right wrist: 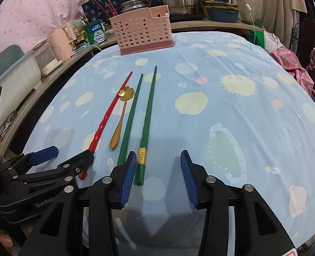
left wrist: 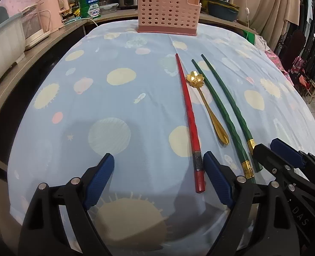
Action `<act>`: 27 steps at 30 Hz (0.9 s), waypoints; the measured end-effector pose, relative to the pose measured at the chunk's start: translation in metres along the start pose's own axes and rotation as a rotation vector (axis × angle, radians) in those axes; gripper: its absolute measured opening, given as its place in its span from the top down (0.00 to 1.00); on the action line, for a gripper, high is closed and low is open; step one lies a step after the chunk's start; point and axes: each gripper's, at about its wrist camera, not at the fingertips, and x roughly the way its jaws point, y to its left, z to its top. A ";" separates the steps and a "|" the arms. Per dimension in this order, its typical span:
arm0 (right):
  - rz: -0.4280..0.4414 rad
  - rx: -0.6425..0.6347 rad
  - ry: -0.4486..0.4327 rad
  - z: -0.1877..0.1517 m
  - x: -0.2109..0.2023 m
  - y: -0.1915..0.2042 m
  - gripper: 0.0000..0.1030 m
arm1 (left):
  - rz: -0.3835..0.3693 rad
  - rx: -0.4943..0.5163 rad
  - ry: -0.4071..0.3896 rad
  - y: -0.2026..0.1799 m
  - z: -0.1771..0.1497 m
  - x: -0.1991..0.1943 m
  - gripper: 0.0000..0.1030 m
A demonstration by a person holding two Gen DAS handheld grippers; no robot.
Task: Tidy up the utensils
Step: 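Grasp the red chopstick with the left tool while the right tool grasps a green chopstick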
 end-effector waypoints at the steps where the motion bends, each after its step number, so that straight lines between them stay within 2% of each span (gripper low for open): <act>1: -0.001 -0.005 0.000 -0.001 0.000 0.001 0.59 | 0.006 0.005 -0.002 -0.001 0.000 0.001 0.22; 10: -0.010 -0.032 0.000 -0.003 0.004 0.007 0.60 | 0.027 0.022 -0.017 -0.003 -0.002 0.001 0.27; 14: -0.016 -0.041 -0.003 -0.004 0.004 0.008 0.60 | 0.022 0.031 -0.021 -0.005 -0.002 0.000 0.32; 22: -0.034 -0.063 -0.012 -0.007 0.005 0.011 0.69 | 0.001 0.039 -0.025 -0.009 -0.003 -0.002 0.42; 27: -0.034 -0.072 -0.015 -0.007 0.005 0.012 0.79 | -0.016 0.036 -0.027 -0.009 -0.004 -0.004 0.51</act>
